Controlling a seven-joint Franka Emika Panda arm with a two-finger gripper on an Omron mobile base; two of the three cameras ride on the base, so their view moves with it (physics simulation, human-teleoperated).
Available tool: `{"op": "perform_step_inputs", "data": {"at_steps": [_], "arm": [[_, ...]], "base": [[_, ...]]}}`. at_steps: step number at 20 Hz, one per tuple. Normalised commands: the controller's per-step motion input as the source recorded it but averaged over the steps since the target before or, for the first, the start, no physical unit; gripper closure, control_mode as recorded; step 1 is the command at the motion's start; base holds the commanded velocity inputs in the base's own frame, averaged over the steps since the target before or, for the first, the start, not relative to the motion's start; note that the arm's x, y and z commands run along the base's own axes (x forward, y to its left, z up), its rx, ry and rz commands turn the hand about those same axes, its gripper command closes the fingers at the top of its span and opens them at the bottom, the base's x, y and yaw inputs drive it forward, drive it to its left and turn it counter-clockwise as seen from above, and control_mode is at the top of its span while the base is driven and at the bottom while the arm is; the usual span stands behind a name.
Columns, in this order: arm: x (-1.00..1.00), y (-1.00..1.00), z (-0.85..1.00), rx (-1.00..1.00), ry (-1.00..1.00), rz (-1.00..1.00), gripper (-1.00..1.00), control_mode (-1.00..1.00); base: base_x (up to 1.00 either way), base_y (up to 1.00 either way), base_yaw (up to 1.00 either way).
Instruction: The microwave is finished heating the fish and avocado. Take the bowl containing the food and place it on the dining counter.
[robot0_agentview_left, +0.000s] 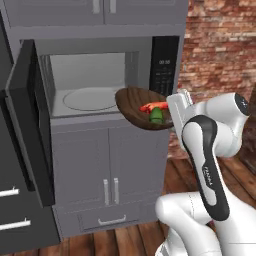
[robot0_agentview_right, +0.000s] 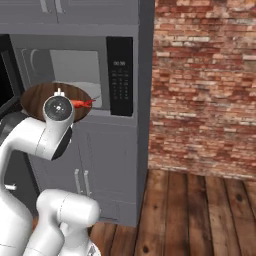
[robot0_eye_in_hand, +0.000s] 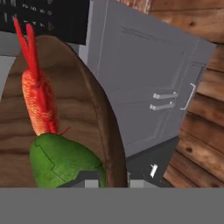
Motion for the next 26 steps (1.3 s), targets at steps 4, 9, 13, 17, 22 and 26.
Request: {"op": "perform_step_inputs", "data": {"at_steps": [4,9,13,17,22,26], "arm": [[0.00,0.00,0.00,0.00,0.00,0.00,1.00,1.00],[0.00,0.00,0.00,0.00,0.00,0.00,1.00,1.00],[0.00,0.00,0.00,0.00,0.00,0.00,1.00,1.00],[0.00,0.00,0.00,0.00,0.00,0.00,1.00,1.00],[0.00,0.00,0.00,0.00,0.00,0.00,1.00,1.00],[0.00,0.00,0.00,0.00,0.00,0.00,1.00,1.00]], "base": [[-0.97,-0.74,0.14],[-0.91,-0.29,0.59],[-0.62,-0.01,0.84],[-0.42,0.00,0.97],[-0.34,-0.05,1.00],[-0.23,-0.05,0.99]]}}
